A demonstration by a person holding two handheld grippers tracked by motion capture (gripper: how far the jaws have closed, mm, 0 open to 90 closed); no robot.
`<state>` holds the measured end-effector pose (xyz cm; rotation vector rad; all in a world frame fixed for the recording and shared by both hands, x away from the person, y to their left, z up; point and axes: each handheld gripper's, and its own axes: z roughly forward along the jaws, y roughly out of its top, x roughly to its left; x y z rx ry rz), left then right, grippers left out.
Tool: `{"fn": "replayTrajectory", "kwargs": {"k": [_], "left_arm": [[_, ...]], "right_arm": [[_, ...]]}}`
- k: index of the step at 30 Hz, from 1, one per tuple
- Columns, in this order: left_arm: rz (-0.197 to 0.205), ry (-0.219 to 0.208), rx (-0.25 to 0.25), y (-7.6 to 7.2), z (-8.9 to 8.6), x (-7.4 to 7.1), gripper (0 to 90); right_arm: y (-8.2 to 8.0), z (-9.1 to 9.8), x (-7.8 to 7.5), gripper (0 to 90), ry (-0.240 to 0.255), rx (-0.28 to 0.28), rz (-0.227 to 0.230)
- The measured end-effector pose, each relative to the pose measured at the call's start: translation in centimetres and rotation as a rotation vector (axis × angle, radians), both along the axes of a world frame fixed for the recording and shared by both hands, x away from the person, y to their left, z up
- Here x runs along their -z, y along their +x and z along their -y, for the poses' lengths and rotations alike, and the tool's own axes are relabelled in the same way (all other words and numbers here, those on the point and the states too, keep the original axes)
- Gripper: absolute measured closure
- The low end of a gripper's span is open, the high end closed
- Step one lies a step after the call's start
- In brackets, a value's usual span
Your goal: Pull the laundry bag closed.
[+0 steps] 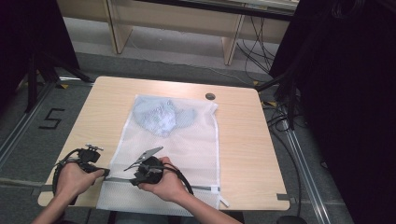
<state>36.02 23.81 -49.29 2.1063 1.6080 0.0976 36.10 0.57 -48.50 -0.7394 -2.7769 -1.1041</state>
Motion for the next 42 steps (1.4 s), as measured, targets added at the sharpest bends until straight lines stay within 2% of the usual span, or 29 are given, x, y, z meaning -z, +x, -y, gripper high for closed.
{"fn": "replayTrajectory", "kwargs": {"k": [6, 7, 11, 12, 18, 19, 22, 24, 28, 29, 40, 42], "left_arm": [[-0.007, -0.002, -0.003, 0.1, 0.0, 0.0, 90.0], [0.015, -0.017, -0.01, 0.1, 0.0, 0.2, 90.0], [0.011, -0.012, 0.001, 0.1, -0.2, 0.1, 90.0], [-0.01, -0.003, 0.009, 0.1, -0.2, 0.0, 90.0], [-0.009, -0.003, 0.006, 0.1, -0.3, 0.0, 90.0], [-0.002, -0.008, -0.015, 0.1, -0.2, 0.1, 90.0], [-0.009, -0.013, -0.005, 0.1, -0.3, 0.0, 90.0], [-0.015, -0.006, 0.003, 0.1, -0.4, 0.0, 90.0], [-0.011, -0.023, -0.008, 0.2, -0.5, 0.1, 90.0], [-0.012, -0.023, -0.008, 0.2, -0.5, 0.1, 90.0], [-0.011, -0.023, -0.007, 0.2, -0.5, 0.1, 90.0], [-0.012, -0.022, -0.007, 0.2, -0.4, 0.1, 90.0]], "right_arm": [[0.1, -1.3, 0.4, 69.6, -0.001, -0.019, 0.015], [0.1, -1.5, 0.5, 69.6, -0.001, -0.022, 0.021], [0.2, -2.7, 0.5, 69.5, 0.006, -0.038, 0.035], [0.2, -3.0, 0.5, 69.5, 0.007, -0.046, 0.038], [0.2, -4.9, 0.5, 70.2, 0.007, -0.071, 0.062], [0.3, -5.2, 0.5, 70.4, 0.006, -0.08, 0.065], [0.3, -5.9, 0.6, 71.2, 0.007, -0.09, 0.07], [0.4, -6.2, 0.7, 71.6, 0.007, -0.093, 0.066], [0.7, -6.5, 1.0, 72.2, -0.003, -0.106, 0.078], [0.6, -6.6, 1.0, 72.3, -0.006, -0.098, 0.063], [0.8, -7.3, 1.2, 72.7, -0.017, -0.097, 0.058], [1.0, -7.4, 1.4, 73.3, -0.011, -0.118, 0.074]]}}
